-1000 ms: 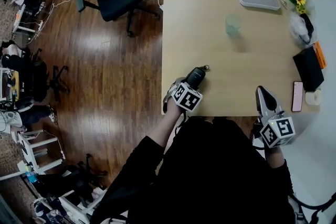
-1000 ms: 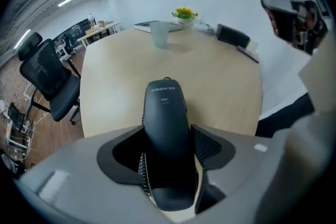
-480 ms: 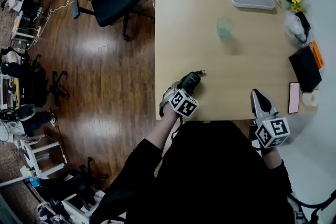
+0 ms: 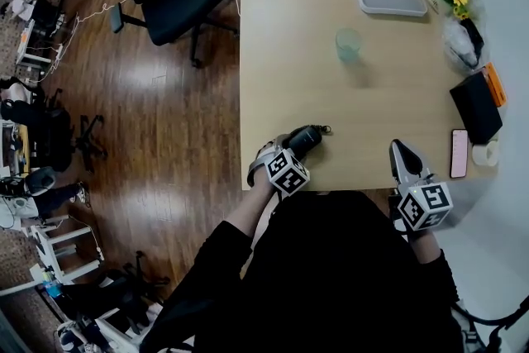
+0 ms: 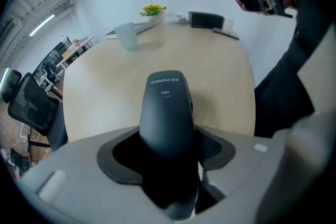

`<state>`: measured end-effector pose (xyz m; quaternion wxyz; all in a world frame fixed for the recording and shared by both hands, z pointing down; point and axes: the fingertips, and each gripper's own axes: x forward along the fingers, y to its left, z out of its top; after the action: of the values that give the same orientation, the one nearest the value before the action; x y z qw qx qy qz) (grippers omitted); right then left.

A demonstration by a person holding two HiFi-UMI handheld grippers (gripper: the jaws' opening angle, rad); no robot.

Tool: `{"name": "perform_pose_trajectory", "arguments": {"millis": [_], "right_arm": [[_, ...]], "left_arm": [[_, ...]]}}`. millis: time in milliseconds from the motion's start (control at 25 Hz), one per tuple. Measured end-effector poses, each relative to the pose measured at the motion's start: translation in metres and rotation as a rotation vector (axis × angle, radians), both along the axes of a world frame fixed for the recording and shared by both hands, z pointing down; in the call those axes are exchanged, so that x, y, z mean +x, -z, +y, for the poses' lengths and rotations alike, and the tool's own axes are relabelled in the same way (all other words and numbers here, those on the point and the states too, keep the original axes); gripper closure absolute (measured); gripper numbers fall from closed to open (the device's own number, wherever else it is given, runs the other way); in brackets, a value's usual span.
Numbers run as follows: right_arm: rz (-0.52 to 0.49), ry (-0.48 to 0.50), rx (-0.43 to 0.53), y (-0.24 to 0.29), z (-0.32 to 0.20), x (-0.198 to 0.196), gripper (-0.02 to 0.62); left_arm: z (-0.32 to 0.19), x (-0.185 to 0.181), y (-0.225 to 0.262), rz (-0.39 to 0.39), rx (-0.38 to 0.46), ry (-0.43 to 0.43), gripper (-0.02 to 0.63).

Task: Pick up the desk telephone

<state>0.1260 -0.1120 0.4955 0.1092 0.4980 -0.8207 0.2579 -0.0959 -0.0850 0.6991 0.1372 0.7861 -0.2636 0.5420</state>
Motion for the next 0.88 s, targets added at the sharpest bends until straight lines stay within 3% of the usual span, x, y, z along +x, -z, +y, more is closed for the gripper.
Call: {"name": "perform_pose_trajectory", "arguments": {"millis": [200, 280, 480, 720, 880], "right_arm": [[0.002, 0.011, 0.021, 0.006, 0.0, -0.006, 0.594], [0.004, 0.008, 0.027, 0.007, -0.002, -0.005, 0.594], [0.004, 0.01, 0.047, 0.013, -0.009, -0.006, 0.594], [-0.054, 0.019, 0.111, 0.054, -0.026, -0.019, 0.594], [-0.13, 0.039, 0.166, 0.086, -0.036, -0.031, 0.594]], "left_arm": [[0.008, -0.004, 0.012, 0.078, -0.023, 0.09, 0.345], [0.006, -0.006, 0.032, 0.128, 0.016, 0.135, 0.345], [-0.012, -0.01, 0.116, 0.259, 0.188, 0.212, 0.344], [-0.026, 0.005, 0.221, 0.3, 0.445, 0.129, 0.344], [-0.035, 0.012, 0.269, 0.352, 0.584, 0.157, 0.344]]}}
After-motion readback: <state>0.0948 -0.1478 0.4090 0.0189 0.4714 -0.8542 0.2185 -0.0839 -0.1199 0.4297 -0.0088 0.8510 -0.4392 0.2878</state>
